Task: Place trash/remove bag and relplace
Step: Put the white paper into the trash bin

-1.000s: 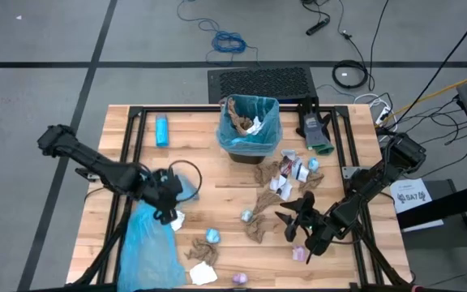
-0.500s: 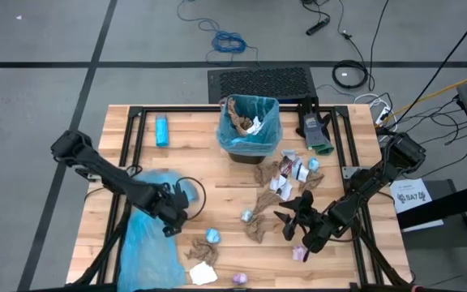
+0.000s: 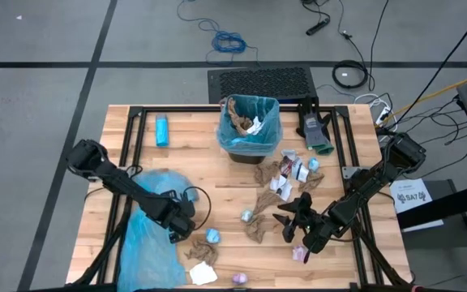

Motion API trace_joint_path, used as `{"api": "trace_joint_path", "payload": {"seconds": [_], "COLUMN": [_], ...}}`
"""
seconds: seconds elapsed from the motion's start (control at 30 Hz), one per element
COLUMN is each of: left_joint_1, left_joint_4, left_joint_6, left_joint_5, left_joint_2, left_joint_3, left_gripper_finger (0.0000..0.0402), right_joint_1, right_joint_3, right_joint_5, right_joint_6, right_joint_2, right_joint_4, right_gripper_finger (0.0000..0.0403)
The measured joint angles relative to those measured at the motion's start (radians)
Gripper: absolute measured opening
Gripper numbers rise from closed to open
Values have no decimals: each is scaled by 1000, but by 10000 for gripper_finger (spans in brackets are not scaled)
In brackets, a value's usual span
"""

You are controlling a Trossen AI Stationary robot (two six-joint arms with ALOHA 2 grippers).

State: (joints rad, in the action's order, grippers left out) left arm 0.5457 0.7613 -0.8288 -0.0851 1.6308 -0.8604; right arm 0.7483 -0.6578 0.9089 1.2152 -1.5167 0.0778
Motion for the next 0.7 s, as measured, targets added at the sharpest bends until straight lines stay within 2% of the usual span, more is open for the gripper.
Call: {"api": "trace_joint_path", "payload": {"seconds": [0.1,0.2,0.27,0.47,0.57,0.7], "left_joint_1": [0,0,-1,-11,-16,-48], "left_joint_4": [-5,-7,-2,24,23,43], "left_joint_6": [5,26,31,38,88,190], "left_joint_5": [1,-2,-7,-38,-56,-154], "left_joint_2": [29,32,20,-48,-113,-195], "left_joint_3": [0,0,-3,-54,-105,-192], "left_gripper_finger": [110,42,15,5,3,2], "right_joint_1": [0,0,0,0,-1,-3], "right_joint_3": [0,0,0,0,0,0], "right_joint_5": [-5,-18,-21,-21,-20,-18], "right_joint_6": [2,3,3,2,-4,-7], "right_joint_2": [0,0,0,0,0,0], "right_joint_4": [0,0,0,0,1,2], "right_gripper_finger": [164,164,164,164,164,164]}}
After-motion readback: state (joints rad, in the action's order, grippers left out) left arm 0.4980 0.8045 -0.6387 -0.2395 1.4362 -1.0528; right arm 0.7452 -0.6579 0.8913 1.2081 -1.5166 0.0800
